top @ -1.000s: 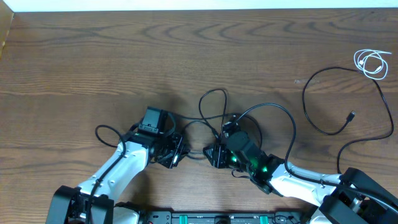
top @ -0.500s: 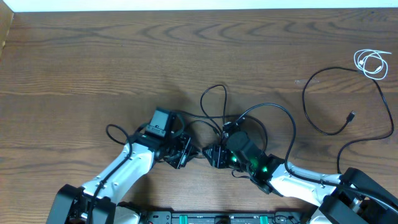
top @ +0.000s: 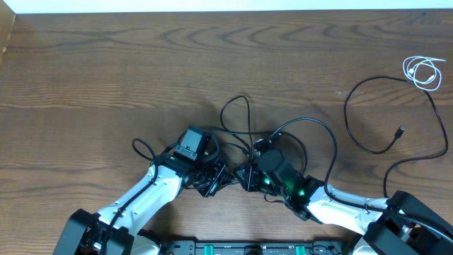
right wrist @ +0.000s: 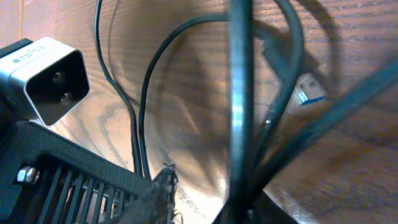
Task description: Untangle cables
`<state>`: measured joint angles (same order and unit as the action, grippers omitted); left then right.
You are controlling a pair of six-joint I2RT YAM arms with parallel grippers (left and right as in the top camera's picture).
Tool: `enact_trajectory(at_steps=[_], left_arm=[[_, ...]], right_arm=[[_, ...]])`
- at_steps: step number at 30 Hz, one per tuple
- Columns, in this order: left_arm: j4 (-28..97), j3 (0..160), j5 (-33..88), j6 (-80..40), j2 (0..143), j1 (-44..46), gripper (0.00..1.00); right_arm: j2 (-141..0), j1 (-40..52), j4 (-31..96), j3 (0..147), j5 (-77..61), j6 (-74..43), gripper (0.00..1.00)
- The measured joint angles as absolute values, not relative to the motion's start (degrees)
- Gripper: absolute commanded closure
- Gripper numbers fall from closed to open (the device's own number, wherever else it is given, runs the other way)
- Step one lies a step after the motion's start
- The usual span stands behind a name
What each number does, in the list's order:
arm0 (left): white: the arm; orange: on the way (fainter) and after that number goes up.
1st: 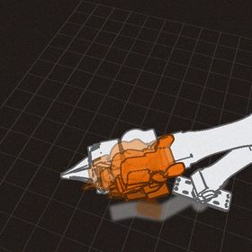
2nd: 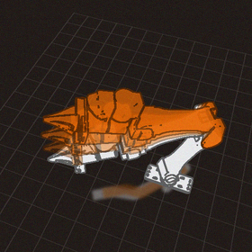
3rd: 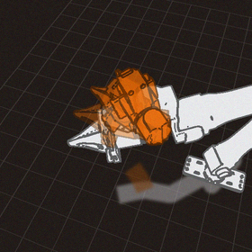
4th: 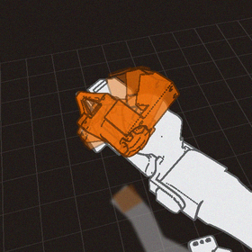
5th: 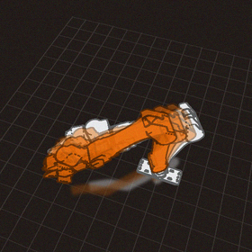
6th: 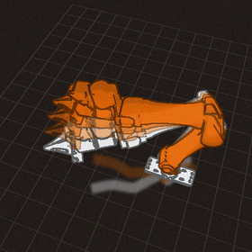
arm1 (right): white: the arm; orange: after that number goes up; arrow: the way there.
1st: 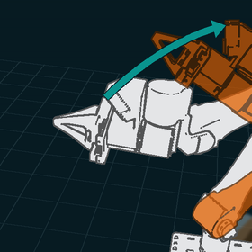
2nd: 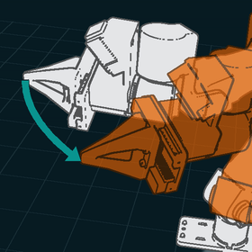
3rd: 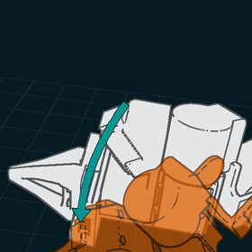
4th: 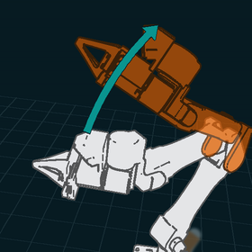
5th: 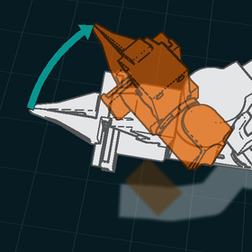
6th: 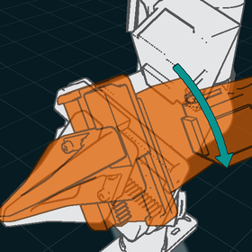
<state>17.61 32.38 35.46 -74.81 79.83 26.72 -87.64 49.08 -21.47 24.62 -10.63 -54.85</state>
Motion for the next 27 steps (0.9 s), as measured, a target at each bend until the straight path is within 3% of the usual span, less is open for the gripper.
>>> enact_trajectory(at_steps=[3, 6, 8, 14, 27], left_arm=[[17.63, 32.38, 35.44, -71.53, 79.83, 26.74, 0.89], [17.76, 32.36, 35.14, -68.42, 79.83, 26.83, 0.63], [17.82, 32.34, 34.61, -66.3, 79.83, 26.96, 0.53], [18.04, 32.21, 34.04, -56.97, 79.83, 26.55, 0.35], [18.28, 32.18, 48.64, -35.22, 79.83, 8.82, 0.24]], right_arm=[[-87.64, 49.04, -21.56, 24.62, -10.63, -54.83, 0.98], [-87.64, 48.97, -21.87, 24.62, -10.63, -54.94, 0.99], [-87.64, 48.97, -21.74, 24.62, -10.44, -54.87, 0.99], [-87.7, 48.8, -21.61, 24.6, -10.0, -54.48, 0.99], [-87.7, 42.61, -15.59, 24.6, -13.21, -53.95, 0.99]])
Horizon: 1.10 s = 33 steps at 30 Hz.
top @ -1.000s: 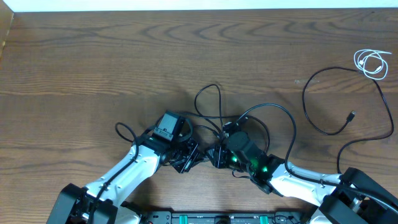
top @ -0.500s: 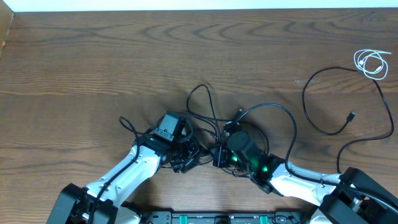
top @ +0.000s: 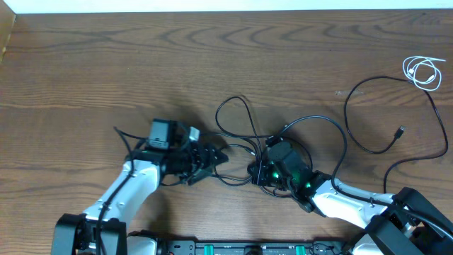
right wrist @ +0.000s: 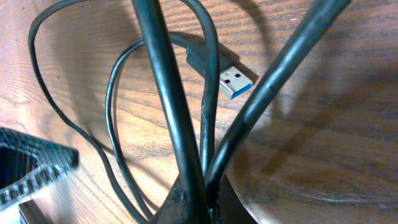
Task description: Untangle cables
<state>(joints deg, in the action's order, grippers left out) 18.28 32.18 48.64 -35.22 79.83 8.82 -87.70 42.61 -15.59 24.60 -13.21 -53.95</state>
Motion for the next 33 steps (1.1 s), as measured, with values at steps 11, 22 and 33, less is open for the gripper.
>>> enact_trajectory(at_steps=[11, 22, 33], left_arm=[[27.16, 32.32, 31.24, -31.31, 79.57, 2.02, 0.2], [27.59, 33.3, 20.4, -31.31, 78.63, 2.02, 0.19], [27.16, 33.34, 19.27, -31.9, 78.63, 2.02, 0.2]], right_arm=[[-87.74, 39.33, -12.45, 28.14, -19.35, -51.53, 0.99], [-87.64, 24.49, 16.95, 53.65, -25.5, -36.95, 0.99], [-85.71, 9.08, 27.05, 58.46, -5.87, -25.69, 0.99]])
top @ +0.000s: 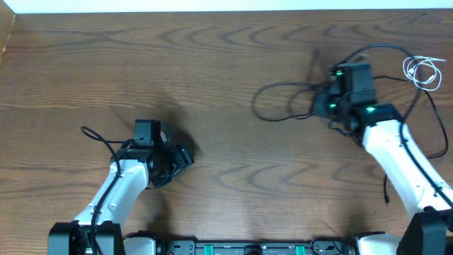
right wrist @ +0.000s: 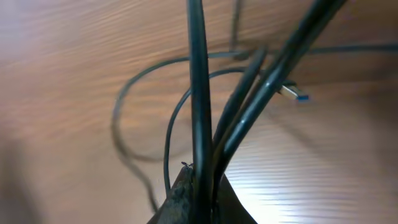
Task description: Untangle cables
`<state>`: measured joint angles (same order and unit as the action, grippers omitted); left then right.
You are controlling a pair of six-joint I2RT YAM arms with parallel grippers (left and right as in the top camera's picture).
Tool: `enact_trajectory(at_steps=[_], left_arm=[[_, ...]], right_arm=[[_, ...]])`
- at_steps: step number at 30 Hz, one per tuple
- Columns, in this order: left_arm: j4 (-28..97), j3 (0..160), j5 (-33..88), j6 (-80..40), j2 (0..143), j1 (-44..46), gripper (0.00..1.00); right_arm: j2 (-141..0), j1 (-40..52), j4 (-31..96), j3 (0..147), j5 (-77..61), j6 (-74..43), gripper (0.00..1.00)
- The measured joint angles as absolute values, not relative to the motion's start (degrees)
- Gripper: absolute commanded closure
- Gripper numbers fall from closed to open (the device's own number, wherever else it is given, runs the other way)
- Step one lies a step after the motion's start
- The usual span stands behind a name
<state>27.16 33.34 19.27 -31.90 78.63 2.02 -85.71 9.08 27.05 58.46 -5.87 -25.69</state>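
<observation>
My right gripper [top: 327,106] is at the far right of the table, shut on a bundle of black cable [top: 283,106]. Its loops trail left over the wood. In the right wrist view several strands of the black cable [right wrist: 199,112] rise from between my pinched fingers [right wrist: 186,196], and a USB plug with a blue tip [right wrist: 297,94] hangs beyond them, blurred. My left gripper [top: 178,159] sits low at the near left with no cable in it. The overhead view is too small to show how its jaws stand.
A small white cable [top: 423,71] lies coiled at the far right corner. Another thin black cable [top: 444,142] runs along the right edge behind my right arm. The table's far edge [top: 226,11] is at the top.
My right gripper has moved from the table's near middle to the far right, with the black cable bundle still in it. My left gripper has drawn back to the left, clear of the cable.
Both grippers met at a black tangle in the near middle of the table. Then the left one stood further left with strands stretched between the two. Now the whole bundle hangs from the right gripper at the far right, and the left gripper holds none.
</observation>
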Motion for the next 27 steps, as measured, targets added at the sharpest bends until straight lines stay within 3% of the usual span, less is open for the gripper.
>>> enact_trajectory(at_steps=[3, 4, 5, 7, 19, 20, 21, 27], left_arm=[[27.14, 33.34, 19.25, -31.92, 78.63, 2.02, 0.2], [27.11, 33.34, 19.16, -31.9, 78.63, 2.02, 0.2], [27.11, 33.34, 19.14, -31.9, 78.63, 2.02, 0.19], [27.09, 33.34, 19.11, -31.9, 78.63, 2.02, 0.2], [27.09, 33.36, 19.11, -31.92, 78.63, 2.02, 0.19], [27.09, 33.36, 19.11, -31.92, 78.63, 2.02, 0.14], [27.09, 33.36, 19.11, -31.92, 78.63, 2.02, 0.02], [25.63, 33.69, 18.28, -32.36, 78.39, 2.02, 0.02]], right_arm=[[-85.71, 5.61, 28.12, 58.46, -2.2, -24.97, 0.96], [-85.71, 4.8, 28.45, 58.46, -1.37, -24.86, 0.88], [-85.71, 3.88, 28.53, 58.46, -0.78, -24.73, 0.67], [-85.71, 2.79, 28.53, 58.46, -0.12, -24.4, 0.01], [-85.71, 0.21, 33.47, 58.46, 1.3, -23.81, 0.01], [-85.71, 0.21, 33.56, 58.46, 1.3, -23.81, 0.01], [-85.71, 0.21, 33.58, 58.46, 1.3, -23.81, 0.01], [-85.71, 0.23, 33.63, 58.46, 1.3, -23.81, 0.01]])
